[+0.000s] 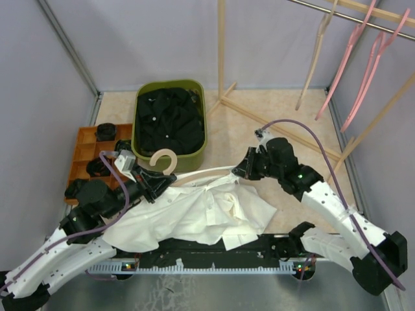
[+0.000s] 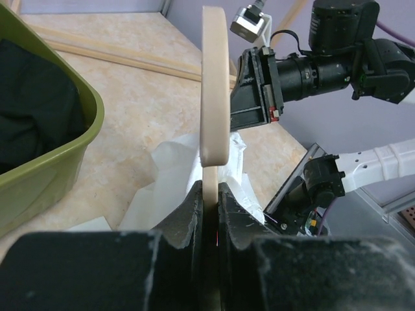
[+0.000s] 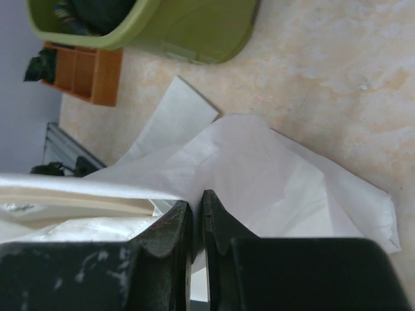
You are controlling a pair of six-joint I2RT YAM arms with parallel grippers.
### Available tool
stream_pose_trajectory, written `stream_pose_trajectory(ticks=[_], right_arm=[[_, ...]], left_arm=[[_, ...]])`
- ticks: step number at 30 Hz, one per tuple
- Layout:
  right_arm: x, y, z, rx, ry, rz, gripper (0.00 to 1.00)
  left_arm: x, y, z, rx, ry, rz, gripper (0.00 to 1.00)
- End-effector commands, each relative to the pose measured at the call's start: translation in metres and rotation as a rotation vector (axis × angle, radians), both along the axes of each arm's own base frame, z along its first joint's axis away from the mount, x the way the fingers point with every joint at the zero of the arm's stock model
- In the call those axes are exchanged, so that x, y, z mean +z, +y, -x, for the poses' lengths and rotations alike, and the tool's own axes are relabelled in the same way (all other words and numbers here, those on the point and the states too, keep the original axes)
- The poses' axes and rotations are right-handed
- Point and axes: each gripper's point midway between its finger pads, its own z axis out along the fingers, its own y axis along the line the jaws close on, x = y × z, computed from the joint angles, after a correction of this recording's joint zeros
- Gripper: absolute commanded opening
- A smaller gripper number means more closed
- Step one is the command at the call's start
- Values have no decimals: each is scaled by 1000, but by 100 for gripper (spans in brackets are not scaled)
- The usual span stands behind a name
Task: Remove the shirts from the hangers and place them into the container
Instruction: Remove the shirt from the hanger.
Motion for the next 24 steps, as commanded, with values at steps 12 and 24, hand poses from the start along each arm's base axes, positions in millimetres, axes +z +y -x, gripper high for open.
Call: stream_pose_trajectory(ticks=[12,24], right_arm=[[-69,-41,8,-107,173,302,0],[-25,6,29,154,-44,-36,12]], left_arm=[[93,31,-7,138,-194,308,0],[90,30,-9,140,-190,325,0]])
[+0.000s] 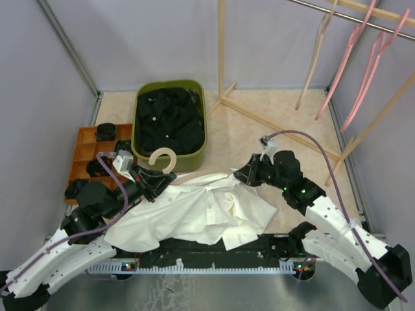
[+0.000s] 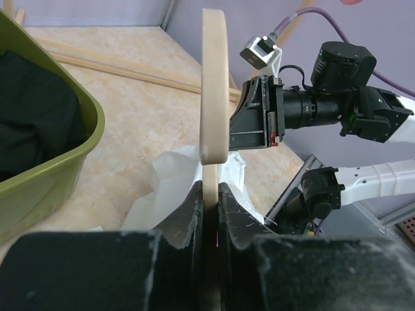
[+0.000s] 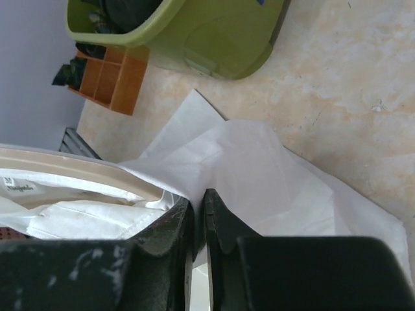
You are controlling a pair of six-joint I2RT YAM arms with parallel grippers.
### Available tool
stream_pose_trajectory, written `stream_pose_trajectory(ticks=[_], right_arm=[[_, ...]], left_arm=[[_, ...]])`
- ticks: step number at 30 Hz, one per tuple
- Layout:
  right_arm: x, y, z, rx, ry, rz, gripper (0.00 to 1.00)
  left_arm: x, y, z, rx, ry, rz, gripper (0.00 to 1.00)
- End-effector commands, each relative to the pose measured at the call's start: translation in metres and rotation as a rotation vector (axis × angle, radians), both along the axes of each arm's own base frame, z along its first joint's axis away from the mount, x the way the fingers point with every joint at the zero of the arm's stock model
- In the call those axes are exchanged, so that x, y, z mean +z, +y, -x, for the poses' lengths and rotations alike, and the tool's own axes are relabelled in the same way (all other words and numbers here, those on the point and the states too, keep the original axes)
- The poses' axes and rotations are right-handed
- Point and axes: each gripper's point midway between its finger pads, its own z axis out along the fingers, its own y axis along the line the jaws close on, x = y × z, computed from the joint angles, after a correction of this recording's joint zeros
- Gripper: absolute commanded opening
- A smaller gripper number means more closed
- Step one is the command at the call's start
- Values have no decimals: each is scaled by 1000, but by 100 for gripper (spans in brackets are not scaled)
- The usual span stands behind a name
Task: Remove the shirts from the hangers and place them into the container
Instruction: Remove the shirt from the hanger.
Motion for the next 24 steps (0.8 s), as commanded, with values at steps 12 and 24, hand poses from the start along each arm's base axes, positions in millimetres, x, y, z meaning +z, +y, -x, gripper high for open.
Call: stream_pose_trajectory(ticks=[12,24], right_arm=[[-38,-20,6,56,91,270,26],[91,-46,10,37,-514,221,80]], left_arm=[[85,27,-5,111,-175,263,0],[69,1,2,-8,-186,115,0]])
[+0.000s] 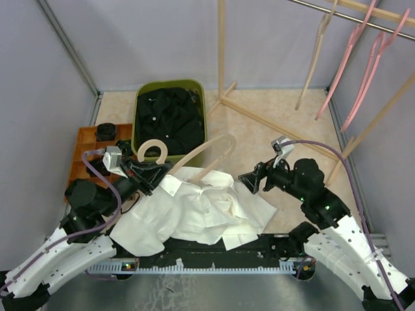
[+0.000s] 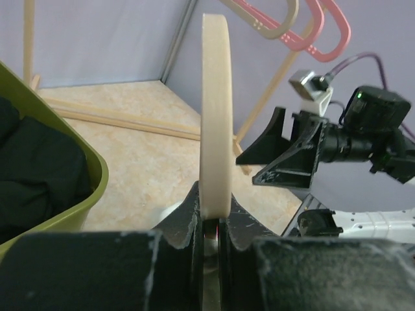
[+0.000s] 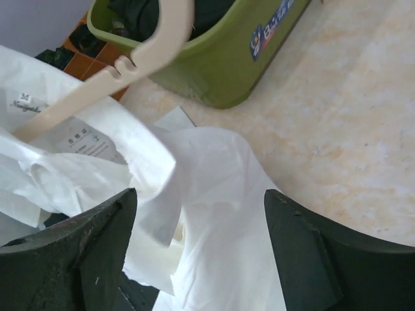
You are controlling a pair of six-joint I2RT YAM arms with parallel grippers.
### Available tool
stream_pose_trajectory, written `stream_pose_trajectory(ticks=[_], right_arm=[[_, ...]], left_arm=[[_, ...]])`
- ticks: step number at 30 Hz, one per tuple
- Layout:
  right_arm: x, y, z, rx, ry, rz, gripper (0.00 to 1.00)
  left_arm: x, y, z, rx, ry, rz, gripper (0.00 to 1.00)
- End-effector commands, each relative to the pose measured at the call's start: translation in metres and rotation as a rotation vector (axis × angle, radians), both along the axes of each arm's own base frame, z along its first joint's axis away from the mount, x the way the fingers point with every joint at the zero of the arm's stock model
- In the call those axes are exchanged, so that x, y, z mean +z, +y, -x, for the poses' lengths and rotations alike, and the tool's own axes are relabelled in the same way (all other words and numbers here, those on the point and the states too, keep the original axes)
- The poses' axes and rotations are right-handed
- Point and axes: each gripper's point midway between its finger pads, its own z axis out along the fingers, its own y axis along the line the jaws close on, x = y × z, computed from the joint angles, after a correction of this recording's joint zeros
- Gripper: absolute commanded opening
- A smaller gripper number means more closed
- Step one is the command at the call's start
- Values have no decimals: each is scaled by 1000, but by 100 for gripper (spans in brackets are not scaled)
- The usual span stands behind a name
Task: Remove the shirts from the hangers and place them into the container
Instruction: Remove the shirt from the hanger.
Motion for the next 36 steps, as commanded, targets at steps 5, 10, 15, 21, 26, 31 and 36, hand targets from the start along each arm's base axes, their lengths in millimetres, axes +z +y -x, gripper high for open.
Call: stream_pose_trajectory(ticks=[5,10,15,21,26,31,36], right_arm=[[68,-21,-8,20,-261,169,82],[77,-8,4,154,-293,188,84],[76,7,26,320,-245,182,83],[60,11,39,431,-157,230,77],[62,23,55,561,-136,182,61],[73,30,68,636,-159,123,43],[77,27,77,654,-176,97,18]], left_arm=[[23,-28,20,-188,-97,-103,0],[22,-40,31,-285,-114,-171,0],[25,-38,36,-301,-127,-206,0],[31,-32,42,-313,-135,-223,0],[34,-33,49,-349,-143,-238,0],[30,-31,45,-321,-129,-245,0],[30,-23,38,-259,-126,-226,0]])
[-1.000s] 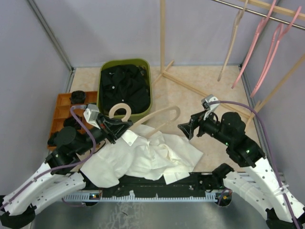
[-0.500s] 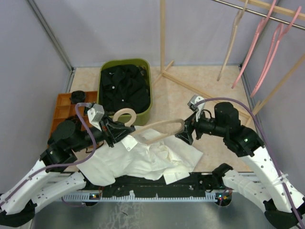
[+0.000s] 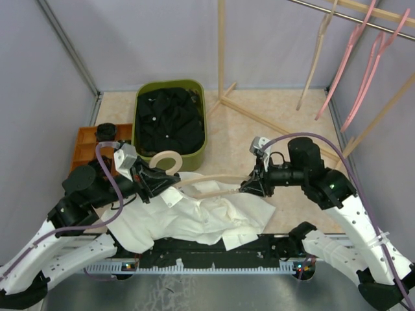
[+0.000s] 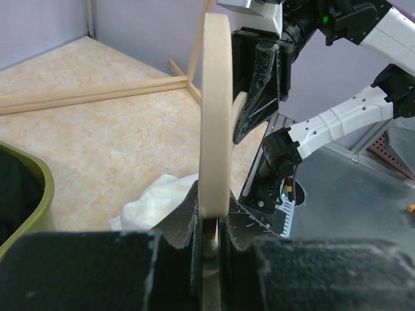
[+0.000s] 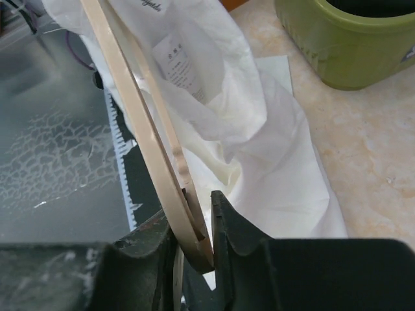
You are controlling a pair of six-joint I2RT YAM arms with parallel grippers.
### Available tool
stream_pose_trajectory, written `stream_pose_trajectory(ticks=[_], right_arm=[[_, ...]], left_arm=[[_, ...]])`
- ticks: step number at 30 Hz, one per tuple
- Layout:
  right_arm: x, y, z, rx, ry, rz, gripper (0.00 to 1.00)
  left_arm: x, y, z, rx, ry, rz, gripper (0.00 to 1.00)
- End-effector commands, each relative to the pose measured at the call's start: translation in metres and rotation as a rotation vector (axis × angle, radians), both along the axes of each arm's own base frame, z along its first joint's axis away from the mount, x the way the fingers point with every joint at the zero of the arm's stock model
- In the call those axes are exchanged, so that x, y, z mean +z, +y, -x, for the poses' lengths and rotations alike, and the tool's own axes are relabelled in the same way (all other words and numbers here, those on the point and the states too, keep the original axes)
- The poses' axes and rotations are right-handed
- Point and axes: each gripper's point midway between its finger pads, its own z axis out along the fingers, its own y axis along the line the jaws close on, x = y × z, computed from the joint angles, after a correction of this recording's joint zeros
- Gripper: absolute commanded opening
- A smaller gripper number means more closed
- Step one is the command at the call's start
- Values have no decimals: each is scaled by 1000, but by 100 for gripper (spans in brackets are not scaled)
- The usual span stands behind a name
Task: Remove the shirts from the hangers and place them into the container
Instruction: Remove the shirt from the hanger.
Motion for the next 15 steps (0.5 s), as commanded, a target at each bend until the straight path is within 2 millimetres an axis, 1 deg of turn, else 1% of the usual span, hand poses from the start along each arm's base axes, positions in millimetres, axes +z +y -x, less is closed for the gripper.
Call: stream_pose_trajectory(ticks=[1,2,3,5,7,8,9,10,11,13,15], right_arm=[[34,3,16,79,-60,-104,11],[33,2,17,78,-57,-104,2],[32,2,18,74,-52,-104,0],[33,1,20,67,-47,-113,0],[39,2,23,71,-42,-145,0],[42,3,24,68,-39,-161,0],[45,3,24,61,-36,-171,0],[46,3,24,51,-35,-174,0],[46,2,23,39,-32,-171,0],[45,-1,22,16,-27,-155,0],[46,-5,23,-3,-22,-141,0]], left_arm=[[15,12,-8,79,-43,50,0],[15,15,-10,97,-42,54,0],[16,18,-12,121,-44,57,0],[16,28,-19,190,-43,73,0],[15,36,-25,247,-37,85,1],[11,39,-29,276,-21,83,20],[6,41,-32,296,-3,74,44],[1,39,-34,300,8,63,62],[-5,38,-36,302,21,43,66],[-17,34,-40,306,51,-4,67],[-31,32,-46,326,81,-57,73]])
